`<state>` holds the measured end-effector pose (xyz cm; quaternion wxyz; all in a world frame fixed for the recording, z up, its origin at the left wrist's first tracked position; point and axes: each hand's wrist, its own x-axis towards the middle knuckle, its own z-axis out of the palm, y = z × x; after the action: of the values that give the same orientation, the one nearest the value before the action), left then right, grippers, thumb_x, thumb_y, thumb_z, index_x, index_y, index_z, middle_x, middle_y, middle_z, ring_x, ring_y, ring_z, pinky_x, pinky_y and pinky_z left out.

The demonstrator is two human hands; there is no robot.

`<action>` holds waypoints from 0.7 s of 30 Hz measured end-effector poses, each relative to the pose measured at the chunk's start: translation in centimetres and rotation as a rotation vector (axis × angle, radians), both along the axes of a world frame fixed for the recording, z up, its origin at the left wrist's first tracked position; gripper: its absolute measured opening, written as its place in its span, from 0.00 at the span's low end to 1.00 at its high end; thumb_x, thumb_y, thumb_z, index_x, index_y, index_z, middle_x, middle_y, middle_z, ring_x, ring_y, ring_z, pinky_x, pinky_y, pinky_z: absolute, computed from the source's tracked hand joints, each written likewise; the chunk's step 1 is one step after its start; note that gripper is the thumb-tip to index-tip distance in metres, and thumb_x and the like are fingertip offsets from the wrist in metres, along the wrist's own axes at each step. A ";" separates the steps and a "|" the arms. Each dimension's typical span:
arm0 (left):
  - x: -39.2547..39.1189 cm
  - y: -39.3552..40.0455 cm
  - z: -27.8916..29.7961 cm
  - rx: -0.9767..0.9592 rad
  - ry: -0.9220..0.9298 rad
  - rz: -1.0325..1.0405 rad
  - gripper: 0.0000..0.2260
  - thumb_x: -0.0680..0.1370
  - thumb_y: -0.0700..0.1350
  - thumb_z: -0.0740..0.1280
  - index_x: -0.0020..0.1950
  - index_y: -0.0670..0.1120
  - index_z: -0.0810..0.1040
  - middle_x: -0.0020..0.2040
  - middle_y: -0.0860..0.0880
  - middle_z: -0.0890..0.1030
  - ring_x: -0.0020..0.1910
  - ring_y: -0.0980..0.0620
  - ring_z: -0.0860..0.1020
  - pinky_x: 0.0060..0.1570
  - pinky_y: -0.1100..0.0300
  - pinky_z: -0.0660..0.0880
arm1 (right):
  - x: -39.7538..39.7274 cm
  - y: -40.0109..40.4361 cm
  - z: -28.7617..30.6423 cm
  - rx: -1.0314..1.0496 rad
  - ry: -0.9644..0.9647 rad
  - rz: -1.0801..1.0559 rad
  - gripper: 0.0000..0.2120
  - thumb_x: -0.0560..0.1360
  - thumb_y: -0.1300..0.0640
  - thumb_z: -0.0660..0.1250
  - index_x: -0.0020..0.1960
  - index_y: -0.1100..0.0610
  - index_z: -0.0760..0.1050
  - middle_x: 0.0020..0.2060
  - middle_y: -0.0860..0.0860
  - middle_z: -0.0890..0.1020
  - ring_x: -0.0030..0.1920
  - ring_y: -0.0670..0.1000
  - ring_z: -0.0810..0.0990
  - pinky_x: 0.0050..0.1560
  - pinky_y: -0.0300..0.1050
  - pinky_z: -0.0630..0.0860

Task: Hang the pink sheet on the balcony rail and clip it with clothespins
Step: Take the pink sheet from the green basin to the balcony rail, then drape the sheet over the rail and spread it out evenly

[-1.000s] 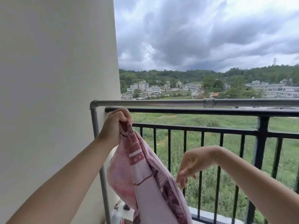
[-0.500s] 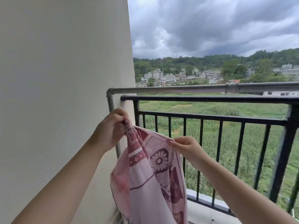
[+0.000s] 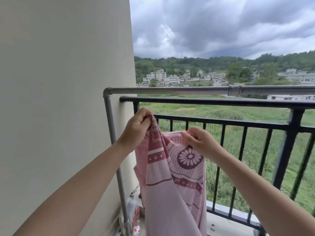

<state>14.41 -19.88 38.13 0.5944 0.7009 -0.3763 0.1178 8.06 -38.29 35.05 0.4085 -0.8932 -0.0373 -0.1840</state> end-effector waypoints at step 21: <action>2.7 -3.3 2.9 0.247 -0.494 0.531 0.10 0.77 0.44 0.60 0.50 0.38 0.75 0.39 0.40 0.80 0.37 0.45 0.75 0.36 0.60 0.65 | -2.0 -7.7 -10.6 0.497 0.196 -0.303 0.16 0.79 0.55 0.52 0.43 0.60 0.76 0.37 0.57 0.78 0.38 0.55 0.75 0.45 0.55 0.75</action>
<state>17.11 -23.19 41.05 0.3457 0.7908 -0.3251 0.3866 6.03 -45.97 24.47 0.5839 -0.7749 0.1820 -0.1595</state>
